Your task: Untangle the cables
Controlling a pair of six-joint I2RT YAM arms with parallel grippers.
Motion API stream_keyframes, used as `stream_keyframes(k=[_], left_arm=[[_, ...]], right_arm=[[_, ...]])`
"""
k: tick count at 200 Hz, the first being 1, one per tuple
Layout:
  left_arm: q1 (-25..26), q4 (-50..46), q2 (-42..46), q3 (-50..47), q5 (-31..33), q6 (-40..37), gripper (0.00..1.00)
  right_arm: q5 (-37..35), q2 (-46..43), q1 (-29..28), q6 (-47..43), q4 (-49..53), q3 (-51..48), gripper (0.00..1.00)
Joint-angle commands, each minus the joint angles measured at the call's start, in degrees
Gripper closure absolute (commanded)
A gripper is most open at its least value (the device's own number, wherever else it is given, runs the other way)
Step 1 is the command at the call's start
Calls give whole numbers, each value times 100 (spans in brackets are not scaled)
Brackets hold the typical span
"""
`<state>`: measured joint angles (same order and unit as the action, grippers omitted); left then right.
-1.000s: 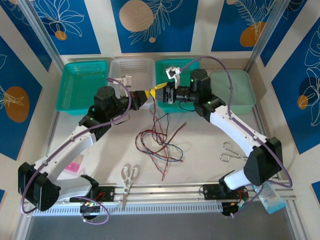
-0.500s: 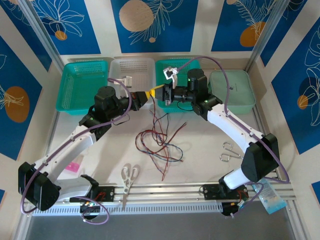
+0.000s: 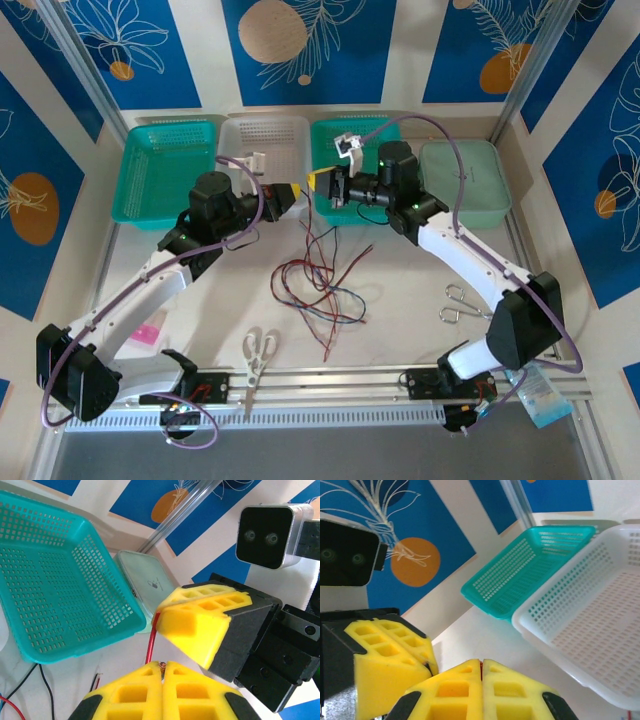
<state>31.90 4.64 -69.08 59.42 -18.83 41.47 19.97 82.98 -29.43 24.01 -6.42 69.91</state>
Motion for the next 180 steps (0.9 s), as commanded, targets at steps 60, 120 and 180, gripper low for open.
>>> stream_keyframes(k=[60, 120, 180], left_arm=[[0, -508, 300, 161, 450, -190, 100], [-98, -728, 466, 126, 584, -270, 100], [-98, -736, 222, 386, 252, -336, 100]], right_arm=[[-1190, -814, 723, 405, -201, -643, 100], [-1833, -1658, 1784, 737, -245, -1050, 100], [393, -843, 1171, 273, 1286, 392, 42]])
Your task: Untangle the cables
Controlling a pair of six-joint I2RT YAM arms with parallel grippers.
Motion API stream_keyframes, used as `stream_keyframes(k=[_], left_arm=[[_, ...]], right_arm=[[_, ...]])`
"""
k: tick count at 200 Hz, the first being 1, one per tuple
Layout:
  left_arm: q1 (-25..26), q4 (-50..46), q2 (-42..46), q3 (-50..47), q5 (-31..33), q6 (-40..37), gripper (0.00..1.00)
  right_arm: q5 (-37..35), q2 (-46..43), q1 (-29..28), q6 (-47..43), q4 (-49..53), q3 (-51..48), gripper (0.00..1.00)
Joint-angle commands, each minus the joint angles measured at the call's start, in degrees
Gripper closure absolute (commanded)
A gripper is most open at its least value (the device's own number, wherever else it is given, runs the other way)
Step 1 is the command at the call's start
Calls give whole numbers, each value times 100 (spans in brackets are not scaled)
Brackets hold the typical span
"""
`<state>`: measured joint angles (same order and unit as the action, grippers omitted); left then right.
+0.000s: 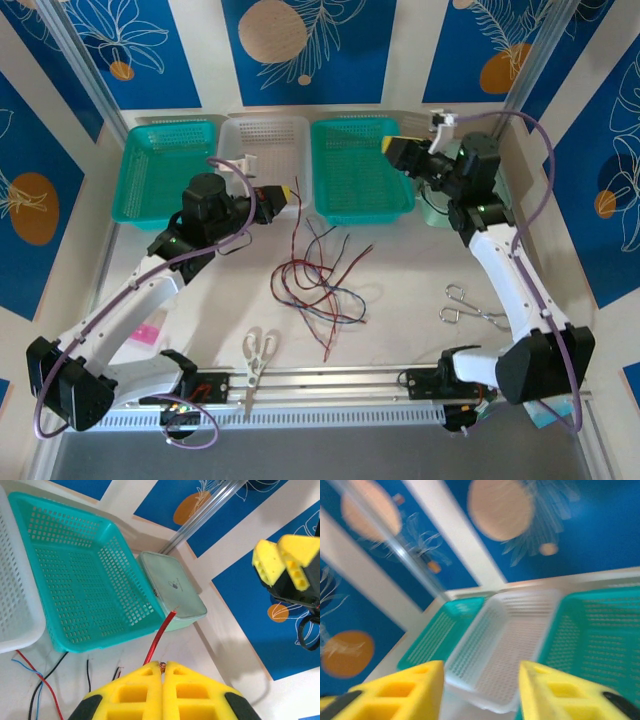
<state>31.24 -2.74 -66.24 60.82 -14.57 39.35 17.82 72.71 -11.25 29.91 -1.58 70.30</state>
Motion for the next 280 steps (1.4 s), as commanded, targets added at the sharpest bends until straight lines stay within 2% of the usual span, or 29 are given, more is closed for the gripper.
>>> stream_keyframes(k=[1, 25, 57, 104, 141, 153, 173, 181, 188, 189, 210, 238, 258, 280], left_arm=[[-32, 7, -63, 251, -181, -123, 100], [-31, 19, -119, 281, -230, -105, 100], [-31, 26, -108, 275, -261, -72, 100], [-35, 82, -100, 238, -270, -41, 100], [-35, 77, -80, 228, -282, -65, 100], [-35, 62, -82, 223, -283, -75, 100], [-31, 55, -73, 224, -289, -70, 100], [-32, 47, -67, 220, -283, -73, 100], [-33, 45, -67, 220, -271, -76, 100], [-32, 41, -66, 220, -268, -76, 100], [-39, -158, -28, 269, -83, -132, 100], [-65, -586, 87, 467, 173, -486, 100], [-246, -1648, -3, 1242, 237, -1201, 100], [-434, -2332, -237, 2152, -41, -1634, 100]], right_arm=[[582, 192, -684, -327, 815, 357, 41], [229, 483, -1342, -327, 846, 454, 37], [164, 974, -1727, -265, 857, 764, 37], [609, 1643, -1923, -346, 1170, 1331, 37], [484, 1910, -2063, -418, 1296, 1547, 38], [292, 1977, -2091, -394, 1334, 1572, 43], [55, 2064, -2118, -390, 1371, 1586, 65], [20, 2104, -2127, -398, 1371, 1593, 78], [19, 2131, -2133, -398, 1384, 1604, 99], [19, 2132, -2135, -394, 1382, 1607, 100], [-166, 2036, -2123, -460, 1526, 1658, 100], [-1267, 1380, -2022, -562, 1591, 1449, 100], [-1760, 760, -1782, -384, 1506, 1240, 100], [-2244, 186, -1624, -410, 1322, 1079, 100]])
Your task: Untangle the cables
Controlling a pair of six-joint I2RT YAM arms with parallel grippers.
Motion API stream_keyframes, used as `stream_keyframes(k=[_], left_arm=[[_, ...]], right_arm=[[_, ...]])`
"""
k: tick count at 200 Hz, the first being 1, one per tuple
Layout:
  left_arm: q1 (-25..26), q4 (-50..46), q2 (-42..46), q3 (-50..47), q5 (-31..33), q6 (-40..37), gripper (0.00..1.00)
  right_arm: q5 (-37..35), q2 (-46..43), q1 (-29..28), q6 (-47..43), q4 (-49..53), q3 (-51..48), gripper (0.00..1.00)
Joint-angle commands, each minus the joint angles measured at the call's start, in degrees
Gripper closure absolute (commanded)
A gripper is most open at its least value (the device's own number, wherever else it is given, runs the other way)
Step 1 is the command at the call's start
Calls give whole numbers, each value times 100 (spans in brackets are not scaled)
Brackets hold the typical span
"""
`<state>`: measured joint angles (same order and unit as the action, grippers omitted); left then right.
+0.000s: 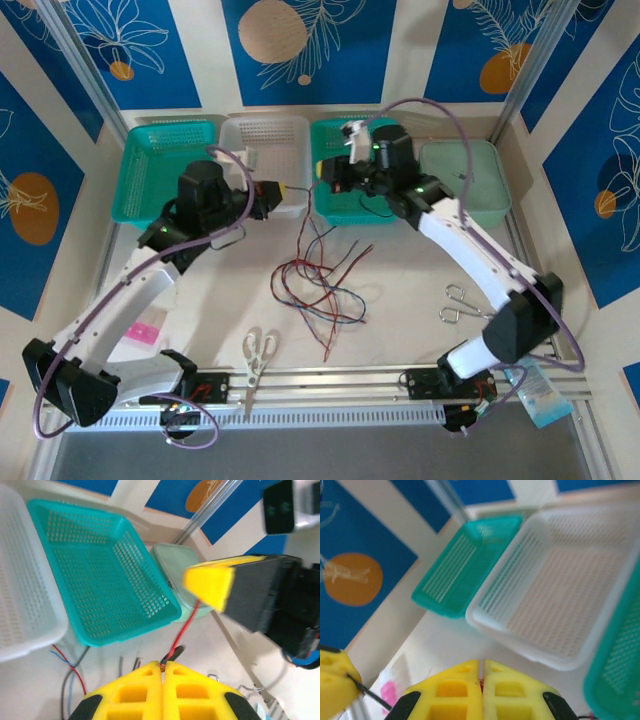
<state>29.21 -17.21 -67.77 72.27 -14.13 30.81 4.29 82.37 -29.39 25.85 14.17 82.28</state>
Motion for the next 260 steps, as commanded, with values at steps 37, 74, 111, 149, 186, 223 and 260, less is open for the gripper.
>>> stream_keyframes(k=[37, 74, 111, 149, 186, 223, 260], left_arm=[[-249, -1266, -491, 2174, -209, -1107, 100], [-288, -1157, -726, 2957, -66, -1165, 100], [-401, -1223, -826, 3504, 80, -1292, 100], [-863, -1254, -799, 3601, 215, -1110, 100], [-1494, -1265, -841, 3553, -118, -720, 100], [-1291, -444, -1175, 3259, -1439, -278, 91], [-364, 609, -1245, 2590, -1335, -583, 48]], right_arm=[[-1282, -1324, 459, -271, -772, 35, 100], [-1519, -1430, 653, -538, -949, 491, 100], [-1310, -1325, 1048, -639, -661, 1106, 100], [-1239, -1320, 1617, -712, -473, 1466, 100], [-457, -1136, 2444, -517, -117, 1909, 100], [77, -893, 2414, -518, 464, 2396, 100], [-22, -983, 2145, -536, 543, 2065, 100]])
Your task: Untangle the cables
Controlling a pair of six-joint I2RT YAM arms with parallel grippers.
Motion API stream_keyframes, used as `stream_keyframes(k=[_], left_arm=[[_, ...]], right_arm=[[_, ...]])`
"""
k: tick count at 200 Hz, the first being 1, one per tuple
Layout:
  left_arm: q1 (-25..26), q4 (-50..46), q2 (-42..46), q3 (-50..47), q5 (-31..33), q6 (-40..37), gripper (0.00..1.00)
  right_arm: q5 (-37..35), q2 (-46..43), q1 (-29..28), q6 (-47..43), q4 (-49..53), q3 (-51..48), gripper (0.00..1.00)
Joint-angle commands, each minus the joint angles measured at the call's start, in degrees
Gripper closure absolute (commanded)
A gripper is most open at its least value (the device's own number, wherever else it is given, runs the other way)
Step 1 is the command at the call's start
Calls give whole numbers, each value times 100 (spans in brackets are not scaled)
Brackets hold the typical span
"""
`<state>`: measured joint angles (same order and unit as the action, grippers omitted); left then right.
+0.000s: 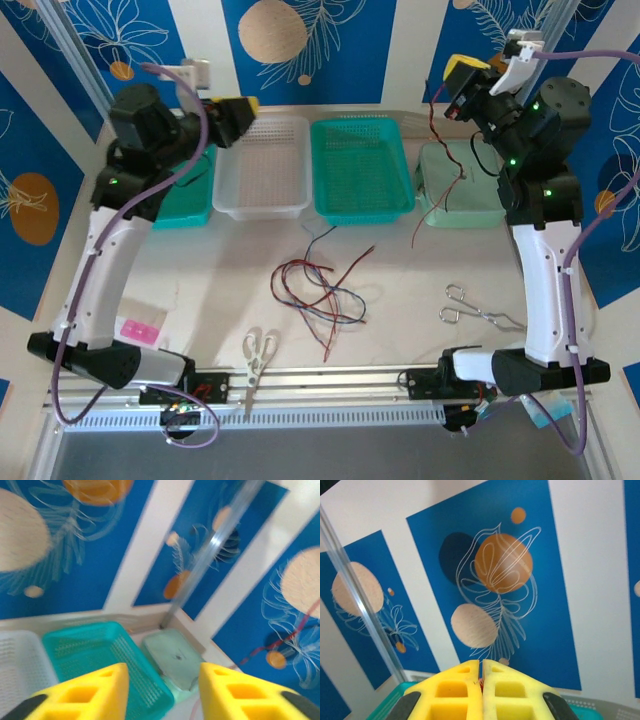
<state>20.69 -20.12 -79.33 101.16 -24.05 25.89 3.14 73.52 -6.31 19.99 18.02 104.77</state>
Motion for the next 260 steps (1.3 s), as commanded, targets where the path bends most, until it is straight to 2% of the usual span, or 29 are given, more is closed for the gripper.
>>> stream_keyframes(k=[1, 11, 57, 94, 124, 146, 176, 218, 224, 247, 257, 260], left_arm=[[515, 924, -94, -313, -344, -97, 47], [737, 1212, -125, -441, -291, -180, 40], [1900, 2566, -89, -1257, 486, -1331, 27], [2163, 3050, -561, -1000, 81, -856, 23], [2341, 3102, -930, -624, 197, -827, 21], [2376, 3170, -1133, -393, 323, -814, 21], [2395, 3400, -1402, -87, 46, -445, 25], [2421, 3578, -1634, 127, 128, -225, 40], [2422, 3623, -1662, 136, 150, -180, 48], [2417, 3608, -1713, 176, 258, -59, 88], [2422, 3578, -1706, 155, 291, -60, 100], [2417, 3577, -1693, 139, 307, -58, 100]], right_arm=[[88, -99, -166, 49, 154, -198, 100], [37, -102, -234, 104, 110, -308, 100], [-287, -38, -682, 230, -46, -563, 100], [-348, -7, -920, 243, -129, -689, 100], [-387, 17, -1110, 252, -167, -724, 100], [-453, 31, -1256, 234, -185, -738, 100], [-525, 52, -1404, 199, -194, -778, 100], [-516, 68, -1518, 164, -185, -772, 100], [-516, 74, -1538, 158, -174, -770, 100], [-524, 72, -1556, 105, -126, -747, 100], [-540, 57, -1549, 76, -106, -730, 100], [-546, 51, -1549, 71, -101, -726, 100]])
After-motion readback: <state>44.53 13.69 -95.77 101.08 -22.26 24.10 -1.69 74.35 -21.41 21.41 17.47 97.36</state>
